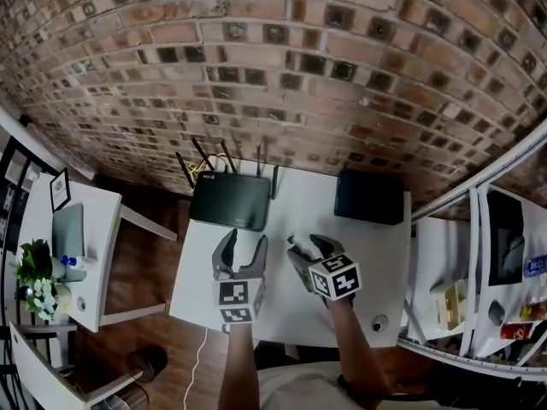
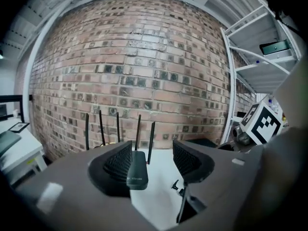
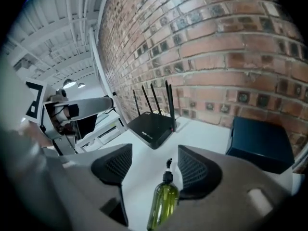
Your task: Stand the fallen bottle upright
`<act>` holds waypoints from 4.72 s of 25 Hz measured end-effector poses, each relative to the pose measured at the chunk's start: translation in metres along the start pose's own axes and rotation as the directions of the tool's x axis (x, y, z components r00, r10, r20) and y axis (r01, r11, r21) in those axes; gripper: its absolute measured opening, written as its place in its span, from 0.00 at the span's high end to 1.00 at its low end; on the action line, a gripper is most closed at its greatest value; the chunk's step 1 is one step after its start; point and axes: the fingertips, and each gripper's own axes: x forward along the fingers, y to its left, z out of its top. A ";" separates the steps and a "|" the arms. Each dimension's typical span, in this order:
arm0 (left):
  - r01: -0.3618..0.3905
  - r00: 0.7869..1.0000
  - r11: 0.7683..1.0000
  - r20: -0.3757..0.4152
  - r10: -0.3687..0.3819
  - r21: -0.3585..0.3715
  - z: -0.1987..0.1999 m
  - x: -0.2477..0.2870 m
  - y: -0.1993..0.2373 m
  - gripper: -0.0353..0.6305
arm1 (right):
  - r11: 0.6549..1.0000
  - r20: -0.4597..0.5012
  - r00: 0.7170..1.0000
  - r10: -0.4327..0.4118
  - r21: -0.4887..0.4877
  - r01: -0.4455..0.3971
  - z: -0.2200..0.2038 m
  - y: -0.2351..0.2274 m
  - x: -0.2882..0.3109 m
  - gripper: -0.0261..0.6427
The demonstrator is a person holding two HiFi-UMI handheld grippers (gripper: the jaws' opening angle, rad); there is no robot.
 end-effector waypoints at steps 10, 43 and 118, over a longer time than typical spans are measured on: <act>-0.050 0.993 0.996 -0.111 0.041 -0.078 -0.057 0.033 0.015 0.53 | 0.995 -0.168 0.981 0.099 0.050 -0.092 -0.035 -0.016 0.059 0.56; 0.001 0.992 0.992 -0.124 -0.017 -0.125 -0.060 0.014 0.007 0.53 | 1.000 -0.295 0.955 0.019 0.010 -0.017 -0.071 -0.020 0.051 0.78; -0.302 0.876 0.952 0.410 0.256 0.050 0.028 -0.423 -0.234 0.37 | 0.921 0.658 0.716 -0.233 -0.089 0.380 -0.098 0.140 -0.460 0.36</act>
